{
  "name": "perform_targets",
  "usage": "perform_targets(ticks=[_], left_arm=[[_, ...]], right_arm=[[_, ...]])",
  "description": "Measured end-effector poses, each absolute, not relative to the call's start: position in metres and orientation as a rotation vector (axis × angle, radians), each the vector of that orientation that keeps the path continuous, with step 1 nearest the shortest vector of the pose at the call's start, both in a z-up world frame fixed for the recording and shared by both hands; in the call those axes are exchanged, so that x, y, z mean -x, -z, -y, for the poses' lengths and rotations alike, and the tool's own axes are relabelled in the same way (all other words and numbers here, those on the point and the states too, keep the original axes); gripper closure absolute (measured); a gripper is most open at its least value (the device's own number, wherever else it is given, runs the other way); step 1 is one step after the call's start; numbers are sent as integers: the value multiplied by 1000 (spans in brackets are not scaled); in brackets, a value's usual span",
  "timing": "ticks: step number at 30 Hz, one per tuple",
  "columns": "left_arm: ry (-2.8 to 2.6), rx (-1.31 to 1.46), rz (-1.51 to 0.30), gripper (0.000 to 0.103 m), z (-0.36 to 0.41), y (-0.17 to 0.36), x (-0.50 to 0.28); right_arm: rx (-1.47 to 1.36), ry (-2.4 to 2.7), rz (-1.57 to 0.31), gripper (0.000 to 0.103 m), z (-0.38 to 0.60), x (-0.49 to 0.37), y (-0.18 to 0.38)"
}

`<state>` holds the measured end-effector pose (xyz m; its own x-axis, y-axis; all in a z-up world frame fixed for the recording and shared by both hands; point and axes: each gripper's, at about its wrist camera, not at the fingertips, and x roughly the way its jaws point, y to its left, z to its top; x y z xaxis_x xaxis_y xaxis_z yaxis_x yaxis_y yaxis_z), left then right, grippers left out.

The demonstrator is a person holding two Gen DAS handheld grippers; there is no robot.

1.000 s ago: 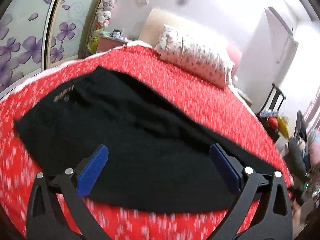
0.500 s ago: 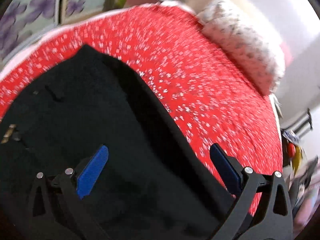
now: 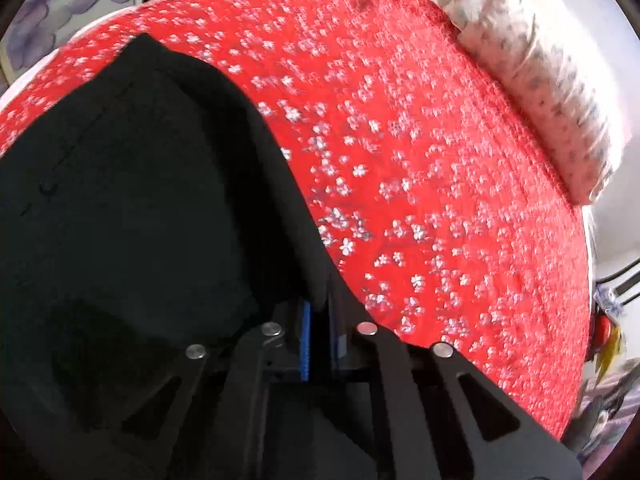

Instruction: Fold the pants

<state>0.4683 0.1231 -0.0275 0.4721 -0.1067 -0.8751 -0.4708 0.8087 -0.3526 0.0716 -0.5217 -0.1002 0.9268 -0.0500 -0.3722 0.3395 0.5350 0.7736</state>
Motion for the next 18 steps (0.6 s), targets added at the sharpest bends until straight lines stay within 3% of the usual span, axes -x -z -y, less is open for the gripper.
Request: perform_targets(ticks=[9,18], left_arm=[[-158,654,-879,97,-144,-30,-376],[-92,704,-723,97,-168,-48,-196]], right_arm=[[-1002,216,-299,99,526,-65,103],[-1052,176,-333,98,546,-61,75]])
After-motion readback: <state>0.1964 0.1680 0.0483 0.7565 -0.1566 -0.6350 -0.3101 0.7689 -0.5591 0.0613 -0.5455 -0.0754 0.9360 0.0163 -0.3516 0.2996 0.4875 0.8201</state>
